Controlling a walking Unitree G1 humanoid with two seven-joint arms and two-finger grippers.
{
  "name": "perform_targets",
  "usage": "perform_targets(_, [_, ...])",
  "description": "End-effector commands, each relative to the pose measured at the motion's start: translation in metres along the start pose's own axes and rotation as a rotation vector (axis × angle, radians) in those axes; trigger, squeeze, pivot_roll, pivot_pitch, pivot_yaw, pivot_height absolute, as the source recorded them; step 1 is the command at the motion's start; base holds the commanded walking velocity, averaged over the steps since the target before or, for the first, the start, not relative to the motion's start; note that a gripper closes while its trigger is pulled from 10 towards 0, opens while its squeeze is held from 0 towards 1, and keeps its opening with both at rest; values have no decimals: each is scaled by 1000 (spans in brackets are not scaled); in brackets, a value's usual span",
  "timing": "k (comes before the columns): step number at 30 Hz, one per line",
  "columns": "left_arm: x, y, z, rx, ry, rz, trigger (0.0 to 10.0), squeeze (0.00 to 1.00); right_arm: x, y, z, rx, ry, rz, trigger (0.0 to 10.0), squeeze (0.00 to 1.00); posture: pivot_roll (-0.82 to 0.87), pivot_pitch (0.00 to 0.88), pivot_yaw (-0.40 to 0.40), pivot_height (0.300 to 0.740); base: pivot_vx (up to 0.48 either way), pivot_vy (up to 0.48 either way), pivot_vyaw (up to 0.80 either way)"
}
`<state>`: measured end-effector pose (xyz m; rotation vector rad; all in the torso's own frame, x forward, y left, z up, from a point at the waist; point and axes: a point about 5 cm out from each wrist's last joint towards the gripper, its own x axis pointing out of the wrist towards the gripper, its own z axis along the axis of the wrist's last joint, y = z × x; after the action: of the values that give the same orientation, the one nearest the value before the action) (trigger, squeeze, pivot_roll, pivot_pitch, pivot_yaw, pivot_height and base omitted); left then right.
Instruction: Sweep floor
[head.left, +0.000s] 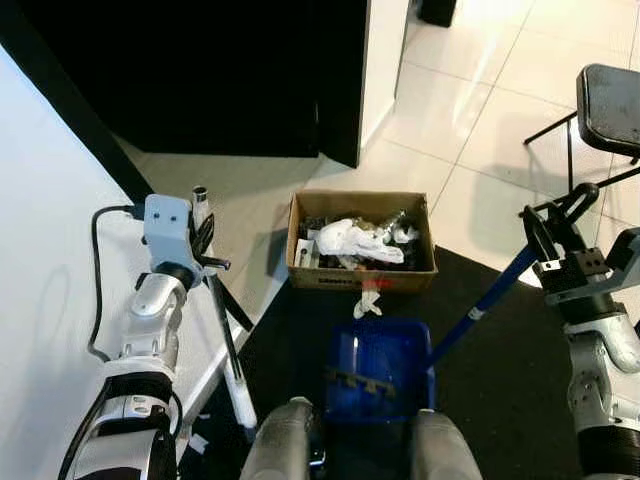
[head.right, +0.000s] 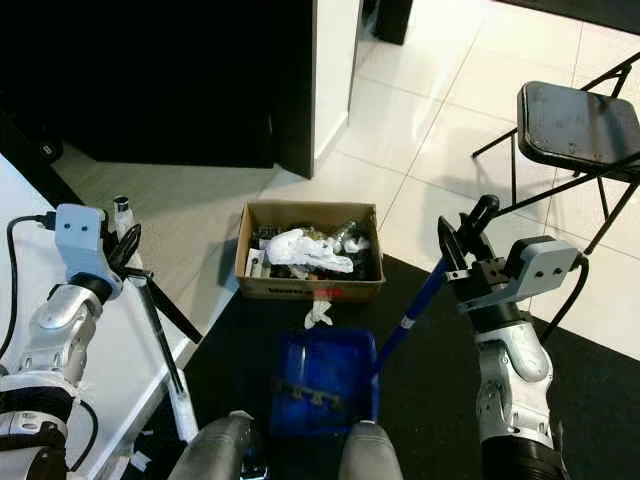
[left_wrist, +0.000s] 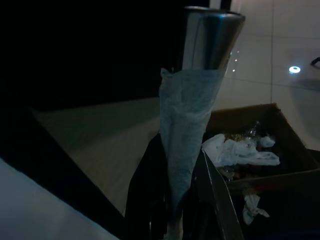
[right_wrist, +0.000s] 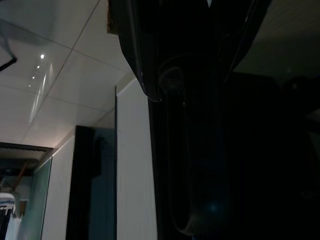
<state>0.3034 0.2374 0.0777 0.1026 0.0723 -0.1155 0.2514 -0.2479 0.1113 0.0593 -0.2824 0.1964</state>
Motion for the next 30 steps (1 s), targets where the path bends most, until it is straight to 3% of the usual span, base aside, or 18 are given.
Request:
perform_targets(1, [3,-13,-1,-48,-22,-28,10000,0,4,2,1,-27,-30,0,10000,0,-29,19,61,740,0,0,0])
perform_targets(4, [7,-28,-1,-73,-34,-62,10000,0,8,5,-4,-40,-29,-10,10000,0,-30,10,66,740,0,0,0])
perform_targets(7, [8,-30,-1,-76,-36,-65,10000,0,9,7,-4,-39,-33,-13,10000,0,-30,10,66,740,0,0,0])
perform_targets(11, [14,-47,-7,-73,10,-86,10000,0,21,21,-16,-21,-28,-12,10000,0,-25,4,63,740,0,0,0])
perform_targets(14, [14,-49,-8,-66,12,-94,10000,0,21,22,-19,-18,-21,-11,10000,0,-25,4,63,740,0,0,0])
perform_targets(16, [12,-58,-13,-46,20,-114,10000,0,18,28,-39,-3,49,-23,10000,0,-22,2,63,740,0,0,0])
perform_targets(30, [6,-48,-16,-89,-30,-45,10000,0,5,32,-63,10,139,-52,10000,0,-15,0,63,740,0,0,0])
